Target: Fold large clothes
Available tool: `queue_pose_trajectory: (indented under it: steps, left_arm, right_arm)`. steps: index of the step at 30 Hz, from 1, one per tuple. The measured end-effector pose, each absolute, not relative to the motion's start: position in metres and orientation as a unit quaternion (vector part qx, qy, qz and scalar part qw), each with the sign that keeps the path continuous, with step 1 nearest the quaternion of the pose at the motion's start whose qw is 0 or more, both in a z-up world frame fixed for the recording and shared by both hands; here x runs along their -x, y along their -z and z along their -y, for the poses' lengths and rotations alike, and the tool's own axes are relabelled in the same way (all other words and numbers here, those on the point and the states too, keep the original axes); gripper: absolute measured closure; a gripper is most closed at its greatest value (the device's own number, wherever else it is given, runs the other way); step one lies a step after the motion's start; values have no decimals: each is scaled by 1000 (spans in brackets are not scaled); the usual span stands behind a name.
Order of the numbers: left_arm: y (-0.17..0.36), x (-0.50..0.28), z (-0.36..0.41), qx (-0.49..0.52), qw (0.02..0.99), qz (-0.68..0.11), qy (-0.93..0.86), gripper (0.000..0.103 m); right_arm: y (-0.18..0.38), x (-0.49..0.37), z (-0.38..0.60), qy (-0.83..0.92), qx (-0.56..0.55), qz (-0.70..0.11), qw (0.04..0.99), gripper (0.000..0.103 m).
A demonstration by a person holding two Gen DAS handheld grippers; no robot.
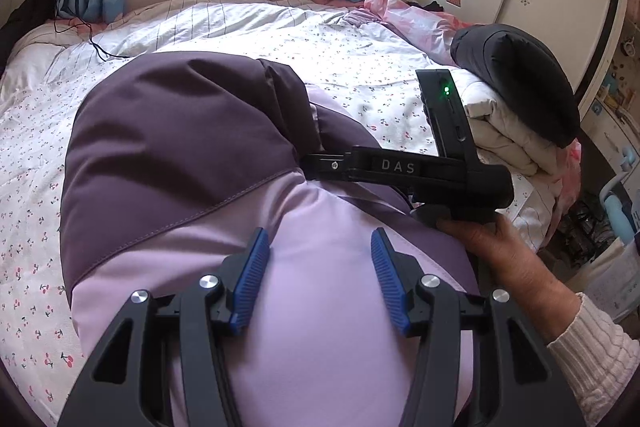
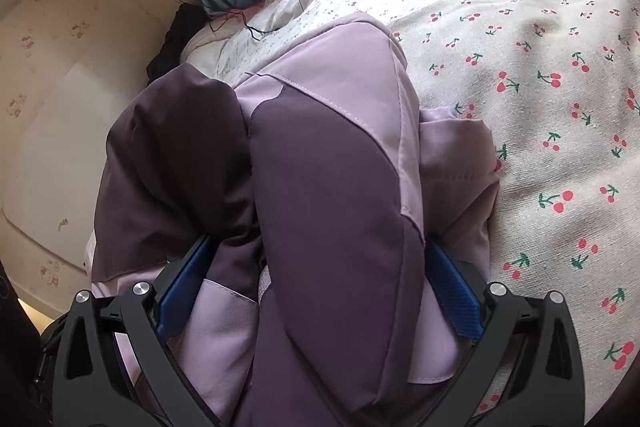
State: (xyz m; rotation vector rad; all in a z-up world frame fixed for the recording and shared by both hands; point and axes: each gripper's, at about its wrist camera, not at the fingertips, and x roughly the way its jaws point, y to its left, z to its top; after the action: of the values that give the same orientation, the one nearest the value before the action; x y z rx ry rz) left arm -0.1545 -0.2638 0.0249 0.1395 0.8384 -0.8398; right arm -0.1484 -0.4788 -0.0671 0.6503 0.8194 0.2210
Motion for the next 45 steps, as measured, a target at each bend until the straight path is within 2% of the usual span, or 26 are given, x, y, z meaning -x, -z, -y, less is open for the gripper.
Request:
queue_pose_trajectory:
  steps: [7,19,21,25,29,32,33,38,39,40,43,44,45]
  left_arm:
    - [-21,169,267,-87,836,-368,399,46]
    - [-30,172,259,-90,831,-370,406,44]
    - [-37,169,248,-63,828,-377,410,44]
    - [-46,133,189,64,815,-414,401,43]
    - [-33,86,129,201,764,-464,402,43]
    - [-35,76,92,241,801,-444,323,29]
    - [-30,72,82,259,798,-445,313,27]
    - [19,55,91,252,756,-532,285,18]
    - [30,52,96,261,743,-545,288,9]
    - [39,51,98,277,736,-548,285,5]
    - [65,39,115,341,666,-566,346,6]
    - [58,41,129,323,672,-561,360,5]
    - [40,50,149,252,711,-549,359,5]
  right_arm:
    - [76,166,477,-107,-308,-363,873,6]
    - [69,174,470,-104,-298,-382,869,6]
    - [63,174,471,-100,-293,-395,865,6]
    - [44,178,466,-86,-271,-427,859,7]
    - [31,188,457,-63,-248,-438,862,7]
    - [26,195,450,-39,-231,-432,871,7]
    - [28,196,450,-38,-237,-430,870,7]
    - [44,202,454,-41,-281,-419,862,7]
    - [47,203,455,-41,-287,-418,861,7]
    - [52,205,457,-43,-297,-414,860,7]
    - [65,211,464,-51,-328,-400,855,6]
    - [67,213,464,-52,-333,-393,855,6]
    - [66,216,463,-46,-333,-386,859,6]
